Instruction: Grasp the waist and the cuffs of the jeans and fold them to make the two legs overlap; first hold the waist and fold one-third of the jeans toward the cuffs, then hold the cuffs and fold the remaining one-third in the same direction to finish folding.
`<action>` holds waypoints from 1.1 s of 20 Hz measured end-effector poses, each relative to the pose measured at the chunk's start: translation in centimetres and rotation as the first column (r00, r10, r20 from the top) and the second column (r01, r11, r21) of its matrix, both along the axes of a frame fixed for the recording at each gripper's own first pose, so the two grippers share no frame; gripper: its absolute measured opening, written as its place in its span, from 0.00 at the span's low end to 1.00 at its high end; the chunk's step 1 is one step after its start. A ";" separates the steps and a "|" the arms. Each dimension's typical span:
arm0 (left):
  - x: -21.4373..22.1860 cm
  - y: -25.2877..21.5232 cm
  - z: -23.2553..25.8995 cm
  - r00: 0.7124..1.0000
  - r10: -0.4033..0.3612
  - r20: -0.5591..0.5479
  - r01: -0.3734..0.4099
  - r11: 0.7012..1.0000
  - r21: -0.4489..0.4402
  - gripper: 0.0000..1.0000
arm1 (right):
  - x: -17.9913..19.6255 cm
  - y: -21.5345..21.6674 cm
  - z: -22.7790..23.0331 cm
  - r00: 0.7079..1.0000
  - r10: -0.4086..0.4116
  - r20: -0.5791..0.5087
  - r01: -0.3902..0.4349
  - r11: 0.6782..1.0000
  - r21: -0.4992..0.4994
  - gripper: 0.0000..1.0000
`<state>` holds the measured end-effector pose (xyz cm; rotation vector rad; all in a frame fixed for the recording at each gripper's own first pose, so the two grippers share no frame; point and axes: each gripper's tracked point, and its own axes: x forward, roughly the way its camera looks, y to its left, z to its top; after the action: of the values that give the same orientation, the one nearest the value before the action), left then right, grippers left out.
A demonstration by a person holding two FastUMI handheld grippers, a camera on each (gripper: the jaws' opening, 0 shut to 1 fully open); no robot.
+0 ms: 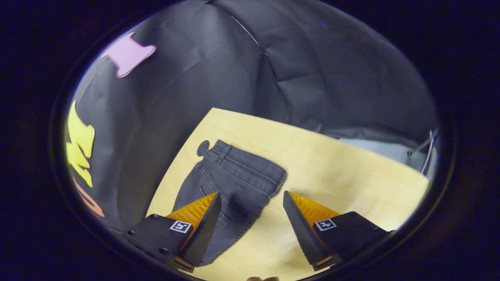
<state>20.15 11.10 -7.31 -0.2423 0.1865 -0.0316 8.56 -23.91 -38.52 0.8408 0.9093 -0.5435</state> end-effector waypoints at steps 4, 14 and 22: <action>-0.8 0.0 0.2 0.999 -0.035 -0.023 0.036 0.999 0.035 0.98 | 0.8 1.4 -0.5 0.996 -0.073 0.058 0.066 0.990 0.125 0.97; -5.2 3.8 -0.3 0.996 0.044 -0.071 -0.040 0.998 0.057 0.98 | 1.9 2.2 0.3 0.998 0.034 0.052 -0.030 0.997 -0.075 0.02; -6.2 4.4 -2.1 0.991 0.078 -0.112 -0.072 0.996 0.055 0.98 | 3.0 13.8 15.3 0.818 0.550 0.170 -0.384 0.741 -0.551 0.02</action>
<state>13.96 15.47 -9.45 -0.1999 0.2919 0.0620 11.56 -10.06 -23.25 0.1885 0.5987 -0.1561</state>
